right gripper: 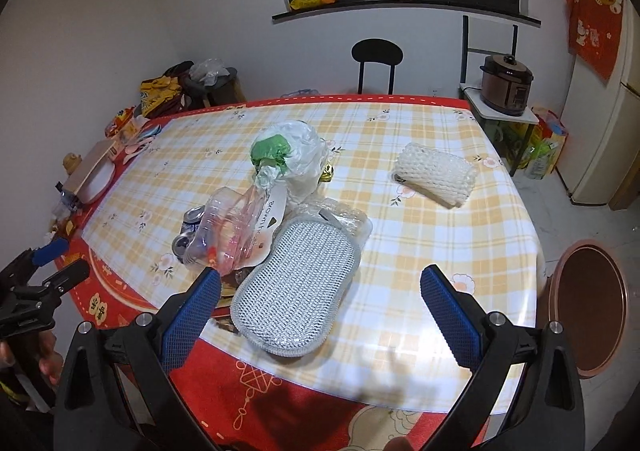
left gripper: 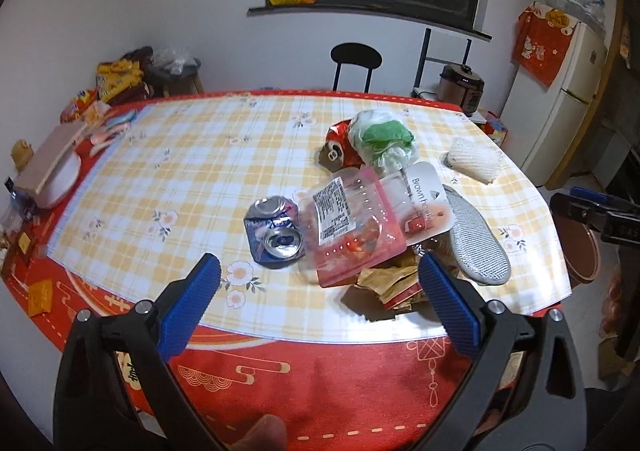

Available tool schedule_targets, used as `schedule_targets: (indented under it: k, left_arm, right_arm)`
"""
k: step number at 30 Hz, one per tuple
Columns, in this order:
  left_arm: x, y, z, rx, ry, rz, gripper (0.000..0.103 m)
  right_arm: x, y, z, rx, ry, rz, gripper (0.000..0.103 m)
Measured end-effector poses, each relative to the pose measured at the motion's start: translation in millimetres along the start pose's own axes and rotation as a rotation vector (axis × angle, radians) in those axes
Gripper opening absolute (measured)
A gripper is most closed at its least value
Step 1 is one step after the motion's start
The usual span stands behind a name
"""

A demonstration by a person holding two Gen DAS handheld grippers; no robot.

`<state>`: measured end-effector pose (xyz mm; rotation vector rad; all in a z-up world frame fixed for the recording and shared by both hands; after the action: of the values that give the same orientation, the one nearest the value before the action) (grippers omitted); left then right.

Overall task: Collect trash
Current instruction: 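Move both tools toward the trash pile in the table center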

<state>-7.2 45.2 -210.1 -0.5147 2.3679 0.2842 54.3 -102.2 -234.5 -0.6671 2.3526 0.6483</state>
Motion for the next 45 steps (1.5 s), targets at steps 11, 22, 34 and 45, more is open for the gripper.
schedule_targets:
  k: [11,22,34,45]
  left_arm:
    - [-3,43,33,0.072,0.017,-0.026,0.097]
    - [-1,67,74,0.178,0.068,-0.021,0.097]
    - [-6,85,112,0.258,0.088,0.028,0.084]
    - [6,92,145,0.293,0.166,0.069,0.07]
  right_arm:
    - [-3,18,25,0.045,0.036,0.045,0.098]
    - [2,45,59,0.077,0.102,0.122,0.098]
    - [-1,97,102,0.035,0.14,0.13,0.098]
    - [31,113,150,0.0,0.204,0.316,0.083]
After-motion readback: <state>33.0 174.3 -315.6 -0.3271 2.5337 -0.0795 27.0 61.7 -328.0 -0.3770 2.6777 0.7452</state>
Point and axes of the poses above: each gripper's, at about its wrist camera, not at the fingertips, and z roughly the way its jaws point, y to its left, x to its underside, the point moved 7 cm from there along z, roughly the way its jaws point, and after that the axes turned 7 degrees about -x, right-handed, at the moved point
